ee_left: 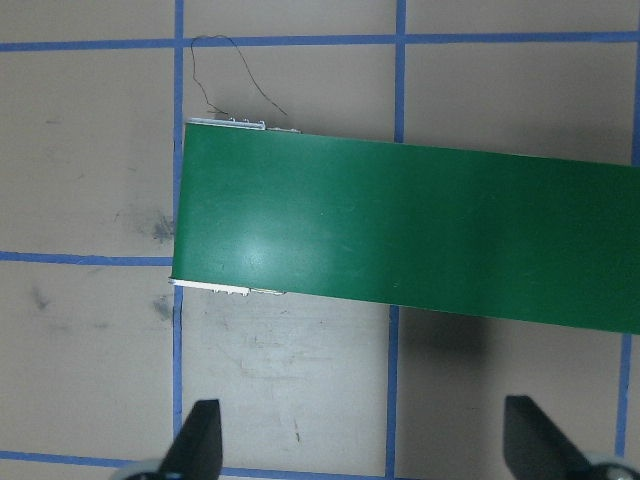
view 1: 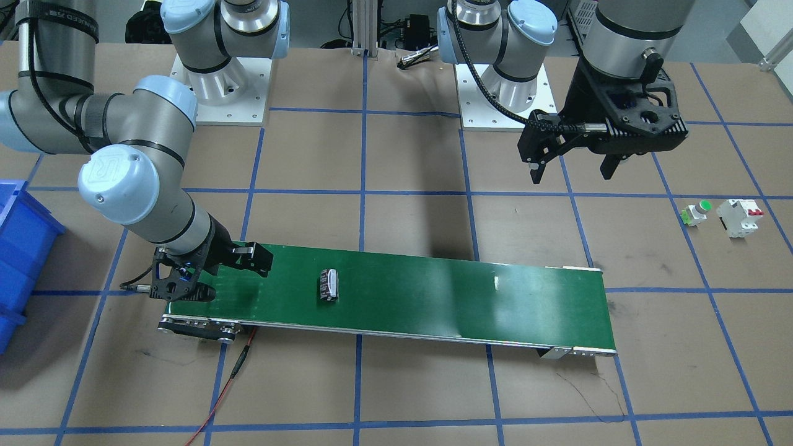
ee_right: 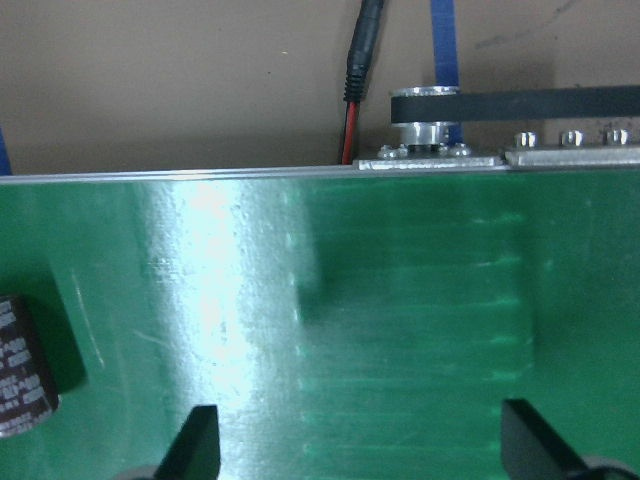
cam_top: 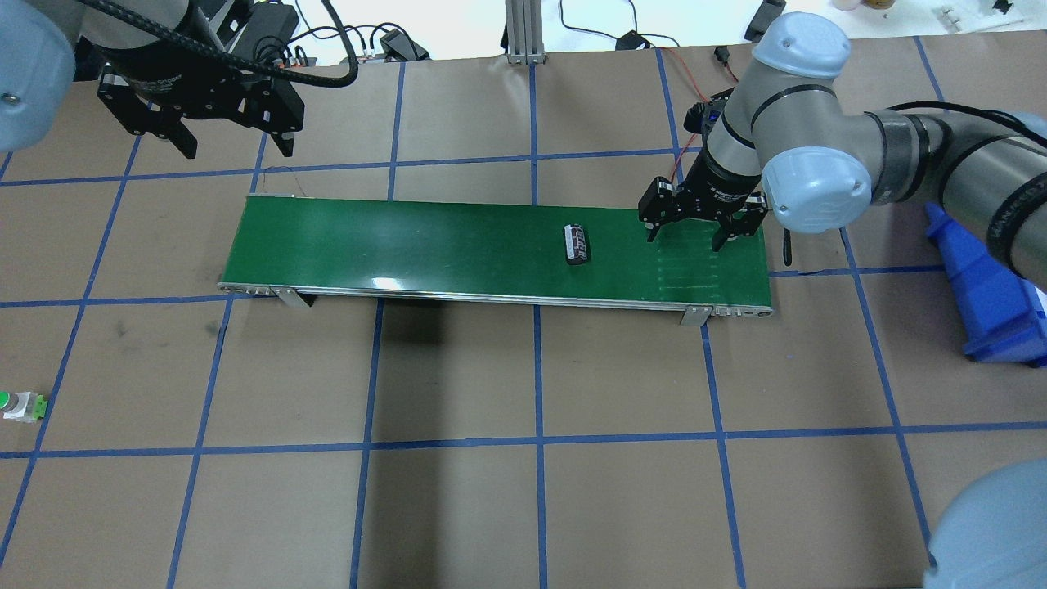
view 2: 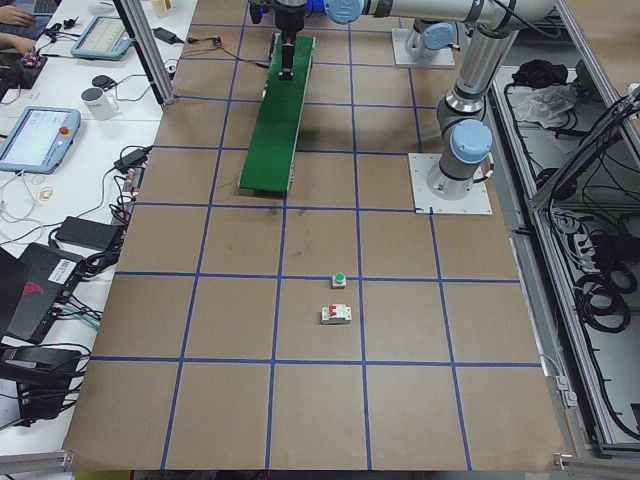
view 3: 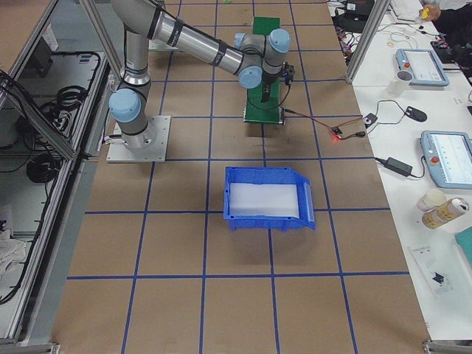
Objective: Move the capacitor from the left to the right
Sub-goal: 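Hold the right gripper open above the belt as the capacitor approaches, then close the right gripper on the capacitor and lift it off the belt, then carry the capacitor with the right gripper into the blue bin and release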
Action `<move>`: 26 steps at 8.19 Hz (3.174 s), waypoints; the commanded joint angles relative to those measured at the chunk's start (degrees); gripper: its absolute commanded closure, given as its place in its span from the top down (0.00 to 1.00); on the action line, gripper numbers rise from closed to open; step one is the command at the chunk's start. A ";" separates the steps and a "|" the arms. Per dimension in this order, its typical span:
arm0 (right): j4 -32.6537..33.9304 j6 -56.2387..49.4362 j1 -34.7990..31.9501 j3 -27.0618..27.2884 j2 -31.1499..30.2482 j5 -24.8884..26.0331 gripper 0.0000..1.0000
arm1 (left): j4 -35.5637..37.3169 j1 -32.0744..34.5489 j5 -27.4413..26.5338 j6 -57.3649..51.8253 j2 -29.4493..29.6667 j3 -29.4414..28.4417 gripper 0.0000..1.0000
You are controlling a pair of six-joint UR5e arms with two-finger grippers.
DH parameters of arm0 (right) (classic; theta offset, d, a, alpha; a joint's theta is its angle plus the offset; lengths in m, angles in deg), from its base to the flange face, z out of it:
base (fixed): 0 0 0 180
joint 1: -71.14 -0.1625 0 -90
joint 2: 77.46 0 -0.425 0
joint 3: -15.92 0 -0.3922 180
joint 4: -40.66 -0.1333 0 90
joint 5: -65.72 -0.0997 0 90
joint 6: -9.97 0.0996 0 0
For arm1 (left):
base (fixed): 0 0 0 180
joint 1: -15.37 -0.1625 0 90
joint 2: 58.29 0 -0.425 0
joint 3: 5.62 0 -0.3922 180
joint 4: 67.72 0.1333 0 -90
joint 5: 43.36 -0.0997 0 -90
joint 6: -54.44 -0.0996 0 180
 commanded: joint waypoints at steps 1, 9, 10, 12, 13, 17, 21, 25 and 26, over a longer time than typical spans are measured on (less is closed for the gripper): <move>0.31 0.70 -0.11 0.09 -0.08 -0.08 1.00 | 0.00 0.04 0.00 0.00 0.00 0.00 1.00; 1.98 0.35 -0.55 0.18 0.71 0.09 0.99 | 0.09 -0.05 0.00 0.00 0.00 0.00 1.00; 2.33 -0.26 -0.55 0.18 1.32 0.27 0.97 | 0.09 -0.14 0.00 0.00 0.00 0.00 1.00; 2.33 -0.44 -0.55 0.18 1.50 0.45 0.86 | 0.09 -0.05 0.00 0.00 0.09 0.08 1.00; 2.33 -2.09 -0.55 0.18 1.59 1.23 0.70 | 0.09 -0.14 0.09 0.00 0.18 0.00 1.00; 1.63 -6.22 -0.46 0.18 1.68 4.31 0.00 | 0.88 -0.23 0.35 0.09 0.35 0.00 1.00; -0.72 -14.20 6.36 -5.44 -2.18 13.00 0.00 | 0.88 -0.23 0.35 0.09 0.09 0.00 1.00; -0.39 -46.14 26.74 -7.29 -4.56 13.10 0.00 | 0.88 -0.23 0.26 0.09 0.00 0.00 1.00; -0.22 -53.28 31.83 -7.82 -3.87 12.75 0.00 | 0.79 -0.23 0.35 0.09 0.00 0.00 1.00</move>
